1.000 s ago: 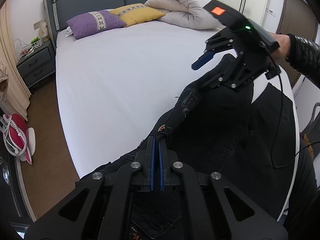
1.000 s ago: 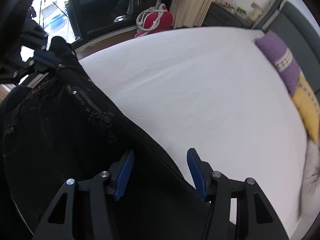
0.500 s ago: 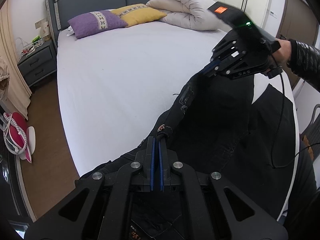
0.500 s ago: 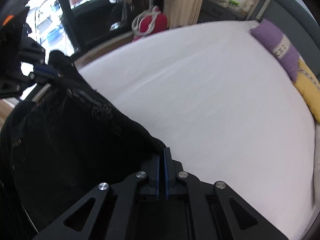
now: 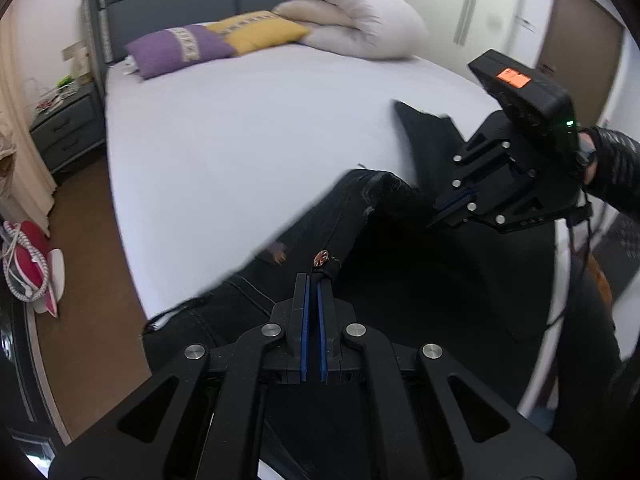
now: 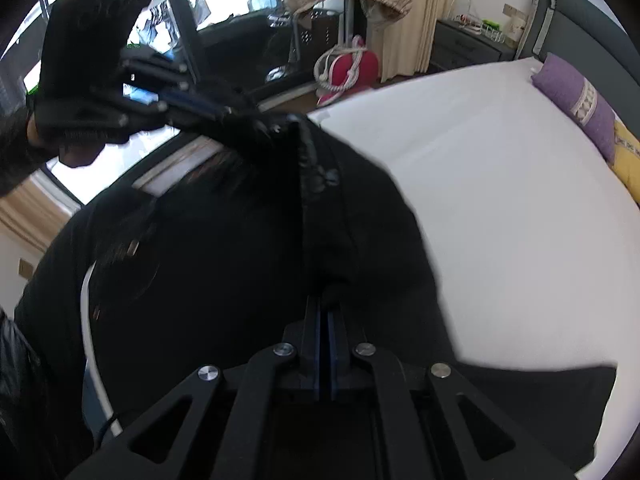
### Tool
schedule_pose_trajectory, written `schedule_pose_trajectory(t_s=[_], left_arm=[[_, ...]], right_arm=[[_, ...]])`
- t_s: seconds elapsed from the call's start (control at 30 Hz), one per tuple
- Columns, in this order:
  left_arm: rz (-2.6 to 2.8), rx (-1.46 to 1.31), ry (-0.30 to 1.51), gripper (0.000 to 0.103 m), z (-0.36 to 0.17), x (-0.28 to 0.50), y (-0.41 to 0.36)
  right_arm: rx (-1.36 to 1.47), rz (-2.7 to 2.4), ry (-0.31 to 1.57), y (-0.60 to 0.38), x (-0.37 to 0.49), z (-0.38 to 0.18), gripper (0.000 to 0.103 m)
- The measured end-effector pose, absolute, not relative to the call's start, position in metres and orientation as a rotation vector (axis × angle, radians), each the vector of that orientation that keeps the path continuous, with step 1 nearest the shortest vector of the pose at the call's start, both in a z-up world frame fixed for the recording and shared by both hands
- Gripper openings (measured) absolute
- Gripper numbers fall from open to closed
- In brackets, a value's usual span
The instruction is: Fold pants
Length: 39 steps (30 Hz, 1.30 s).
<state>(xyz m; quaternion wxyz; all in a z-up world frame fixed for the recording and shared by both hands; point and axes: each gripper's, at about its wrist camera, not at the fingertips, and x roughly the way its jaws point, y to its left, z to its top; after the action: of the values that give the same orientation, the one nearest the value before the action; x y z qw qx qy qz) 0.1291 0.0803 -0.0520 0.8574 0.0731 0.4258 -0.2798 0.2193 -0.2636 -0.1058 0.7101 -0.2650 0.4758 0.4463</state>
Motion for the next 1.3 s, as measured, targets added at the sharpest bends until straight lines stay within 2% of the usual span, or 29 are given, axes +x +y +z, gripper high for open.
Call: schedule_pose_trajectory(t_s=[0.27,0.4,0.5,0.9,1.03,1.17,1.3], left_arm=[[-0.681,0.212,1.015,0.002,-0.08,0.039,0.05],[-0.708,0.265,1.05,0.002,-0.086,0.001,0.033],[-0.726,0.268,1.083,0.002,-0.091,-0.02,0.031],[-0.726,0.248,1.131,0.003,-0.107,-0.028,0.037],[-0.707,0.146,1.15,0.008,-0.114,-0.023,0.053],[-0.713,0.092,1.144,0.011,-0.096,-0.028,0.068],[-0.689,0.073,1.096,0.027,-0.06,-0.033,0.083]], right_arm=[[-0.648,0.92,1.074,-0.318,0.127,-0.103,0.004],[-0.867,0.904,1.044,-0.311,0.066,-0.105,0.004],[-0.901,0.915,1.052,-0.31,0.036,-0.107,0.004],[-0.928,0.846,1.078,-0.305,0.006,-0.137,0.005],[-0.888,0.803,1.093,-0.301,0.006,-0.151,0.007],[-0.861,0.775,1.085,-0.302,0.004,-0.149,0.008],[-0.837,0.752,1.081,-0.302,0.004,-0.149,0.008]])
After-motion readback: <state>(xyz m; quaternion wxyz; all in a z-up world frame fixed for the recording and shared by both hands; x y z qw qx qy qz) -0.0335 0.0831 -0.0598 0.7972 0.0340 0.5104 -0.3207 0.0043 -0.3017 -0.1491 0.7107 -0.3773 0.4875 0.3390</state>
